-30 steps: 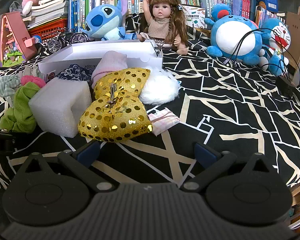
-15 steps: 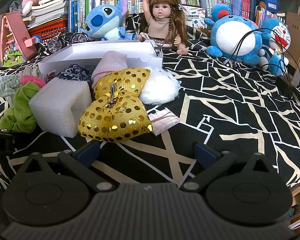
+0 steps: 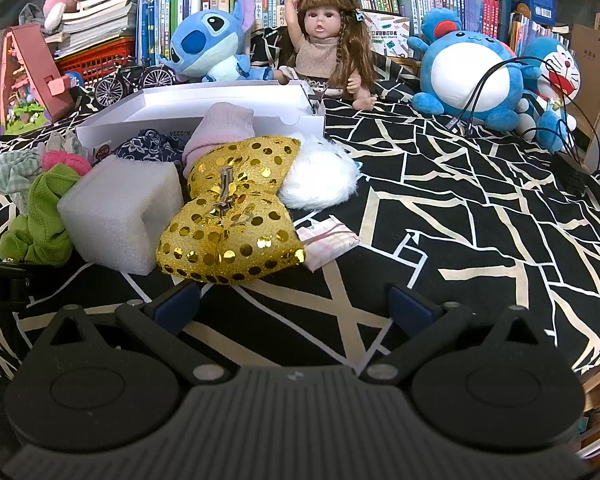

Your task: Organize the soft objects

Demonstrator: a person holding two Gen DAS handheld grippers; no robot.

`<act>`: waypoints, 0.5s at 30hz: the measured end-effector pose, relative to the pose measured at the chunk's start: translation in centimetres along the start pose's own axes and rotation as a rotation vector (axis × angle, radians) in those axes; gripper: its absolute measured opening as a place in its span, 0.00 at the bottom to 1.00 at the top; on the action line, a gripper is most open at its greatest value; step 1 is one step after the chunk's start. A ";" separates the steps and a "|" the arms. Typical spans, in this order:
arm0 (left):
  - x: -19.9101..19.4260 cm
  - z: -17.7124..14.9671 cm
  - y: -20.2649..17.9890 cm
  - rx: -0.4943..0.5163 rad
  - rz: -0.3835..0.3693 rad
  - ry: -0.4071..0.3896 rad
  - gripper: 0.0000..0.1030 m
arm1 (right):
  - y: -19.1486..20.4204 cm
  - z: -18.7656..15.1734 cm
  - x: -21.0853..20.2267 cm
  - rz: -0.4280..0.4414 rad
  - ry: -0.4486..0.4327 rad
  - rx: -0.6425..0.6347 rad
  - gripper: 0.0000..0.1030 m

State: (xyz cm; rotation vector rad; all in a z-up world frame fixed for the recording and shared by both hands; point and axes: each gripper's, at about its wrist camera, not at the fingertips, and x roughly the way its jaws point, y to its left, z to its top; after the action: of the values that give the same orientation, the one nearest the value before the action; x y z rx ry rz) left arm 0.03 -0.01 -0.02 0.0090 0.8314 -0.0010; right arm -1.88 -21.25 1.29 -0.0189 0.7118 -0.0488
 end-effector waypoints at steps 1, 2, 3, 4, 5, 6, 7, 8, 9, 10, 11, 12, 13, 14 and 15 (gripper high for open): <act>0.0 0.0 0.0 0.000 0.000 0.000 1.00 | 0.0 0.0 0.0 0.000 0.000 0.000 1.00; 0.0 0.0 0.0 0.000 0.000 0.000 1.00 | 0.0 0.0 0.0 0.000 0.000 0.000 1.00; 0.0 0.0 0.0 0.000 0.000 0.000 1.00 | 0.0 0.0 0.0 0.000 0.000 0.000 1.00; 0.0 0.0 0.0 0.000 0.000 0.000 1.00 | 0.0 0.0 0.0 0.000 0.000 0.000 1.00; 0.0 0.0 0.0 0.000 0.000 0.000 1.00 | 0.0 0.0 0.0 0.000 -0.001 0.000 1.00; 0.0 0.0 0.0 0.000 0.000 0.000 1.00 | 0.0 0.0 0.0 0.000 -0.001 0.000 1.00; 0.0 0.0 0.0 0.000 0.000 0.000 1.00 | 0.0 -0.1 0.0 0.000 -0.001 0.000 1.00; 0.0 0.0 0.0 0.000 0.000 0.000 1.00 | -0.1 -0.1 0.0 0.000 -0.001 0.000 1.00; 0.0 0.0 0.0 0.000 0.000 0.000 1.00 | -0.1 -0.1 0.0 0.000 -0.002 0.000 1.00; 0.0 0.0 0.0 0.000 0.000 0.000 1.00 | -0.1 -0.1 0.0 0.000 -0.002 0.000 1.00; 0.0 0.0 0.0 0.000 0.000 0.000 1.00 | 0.0 -0.1 0.0 0.000 -0.002 0.000 1.00; 0.0 0.0 0.0 0.000 0.000 0.000 1.00 | 0.0 -0.1 0.0 0.000 -0.002 0.000 1.00; 0.0 0.0 0.0 0.000 0.000 0.000 1.00 | 0.0 -0.1 0.0 0.000 -0.002 0.000 1.00; 0.0 0.0 0.0 0.000 0.000 -0.001 1.00 | 0.0 -0.1 0.0 0.000 -0.002 0.000 1.00; 0.0 0.0 0.0 0.000 0.000 -0.001 1.00 | 0.0 -0.1 0.0 0.000 -0.003 0.000 1.00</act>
State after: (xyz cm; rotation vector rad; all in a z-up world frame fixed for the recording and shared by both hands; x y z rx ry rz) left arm 0.03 -0.01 -0.02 0.0092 0.8308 -0.0010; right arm -1.94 -21.28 1.22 -0.0192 0.7092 -0.0488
